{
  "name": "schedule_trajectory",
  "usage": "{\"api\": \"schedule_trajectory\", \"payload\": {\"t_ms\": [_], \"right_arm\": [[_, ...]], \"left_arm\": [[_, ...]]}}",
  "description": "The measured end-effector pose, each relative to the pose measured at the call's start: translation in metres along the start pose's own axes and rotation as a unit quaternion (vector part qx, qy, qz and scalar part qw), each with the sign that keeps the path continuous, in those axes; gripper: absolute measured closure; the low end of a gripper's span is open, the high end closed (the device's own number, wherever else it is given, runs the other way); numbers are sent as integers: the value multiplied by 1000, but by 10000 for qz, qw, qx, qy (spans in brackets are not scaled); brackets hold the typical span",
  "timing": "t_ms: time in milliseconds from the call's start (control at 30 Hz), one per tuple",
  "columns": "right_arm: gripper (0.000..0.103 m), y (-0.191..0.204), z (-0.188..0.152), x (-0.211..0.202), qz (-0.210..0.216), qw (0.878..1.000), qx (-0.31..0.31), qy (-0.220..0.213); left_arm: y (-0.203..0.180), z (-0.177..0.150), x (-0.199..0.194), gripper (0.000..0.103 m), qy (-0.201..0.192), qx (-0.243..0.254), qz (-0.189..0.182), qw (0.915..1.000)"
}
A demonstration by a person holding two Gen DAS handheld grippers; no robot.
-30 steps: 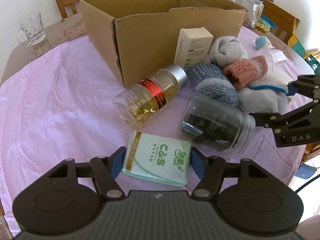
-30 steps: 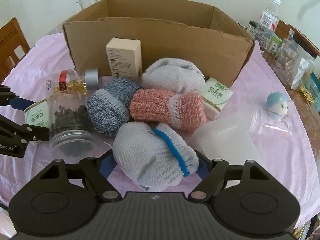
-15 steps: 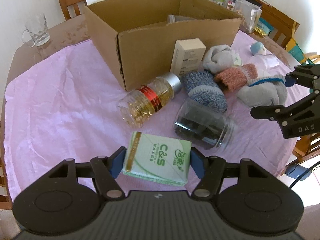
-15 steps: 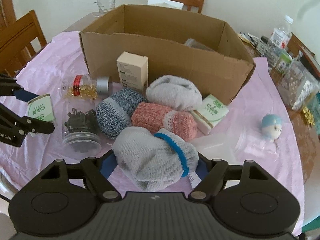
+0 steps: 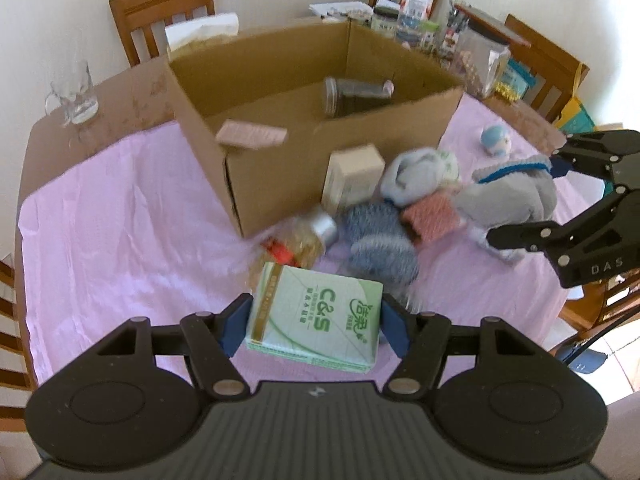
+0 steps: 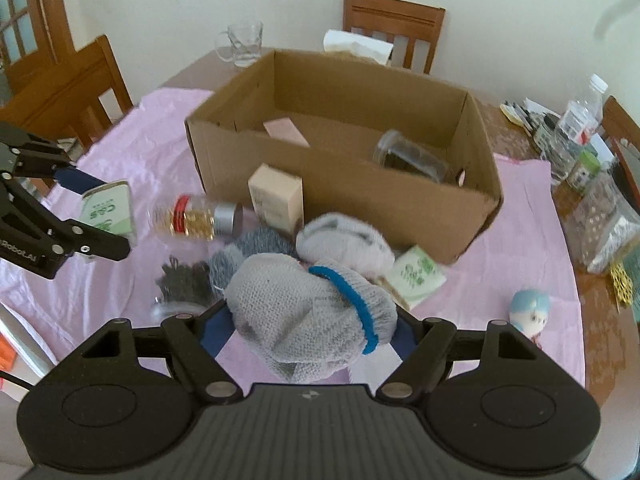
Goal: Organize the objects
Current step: 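Lift both items into the cardboard box and open both grippers, then withdraw both grippers from the box back toward the table items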
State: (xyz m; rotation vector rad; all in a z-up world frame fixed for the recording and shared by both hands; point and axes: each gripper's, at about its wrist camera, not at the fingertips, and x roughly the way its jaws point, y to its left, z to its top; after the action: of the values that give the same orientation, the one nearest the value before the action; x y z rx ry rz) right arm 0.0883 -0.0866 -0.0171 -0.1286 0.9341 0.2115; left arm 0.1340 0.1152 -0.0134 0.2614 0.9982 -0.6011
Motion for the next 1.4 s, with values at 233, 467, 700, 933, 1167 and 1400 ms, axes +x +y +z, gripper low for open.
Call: {"api": "schedule_trajectory", "payload": {"t_ms": [233,467,700,933,1167,1400], "right_arm": [[21,-16,37,-8,262,9992,-179,-257],[21,-33,79,-2,348,9972,-352,-564],[21,-52,112,21,344,9961,-477,-665],[21,-60,126,45,474,9956,-599,-536],[0,-61,125,52,536,9943,-757,-535],[0,-70,122,49,560,9950,-622,-542]], "left_arm": [[-3,45,-7,36,-289,-8,141,9995],[5,92,-2,36,-684,-264,395,9965],[13,119,24,36,-698,-496,645,9942],[20,124,44,36,-563,-700,752,9931],[23,123,49,9,-585,-850,874,9908],[19,125,50,7,-545,-887,1012,9894]]}}
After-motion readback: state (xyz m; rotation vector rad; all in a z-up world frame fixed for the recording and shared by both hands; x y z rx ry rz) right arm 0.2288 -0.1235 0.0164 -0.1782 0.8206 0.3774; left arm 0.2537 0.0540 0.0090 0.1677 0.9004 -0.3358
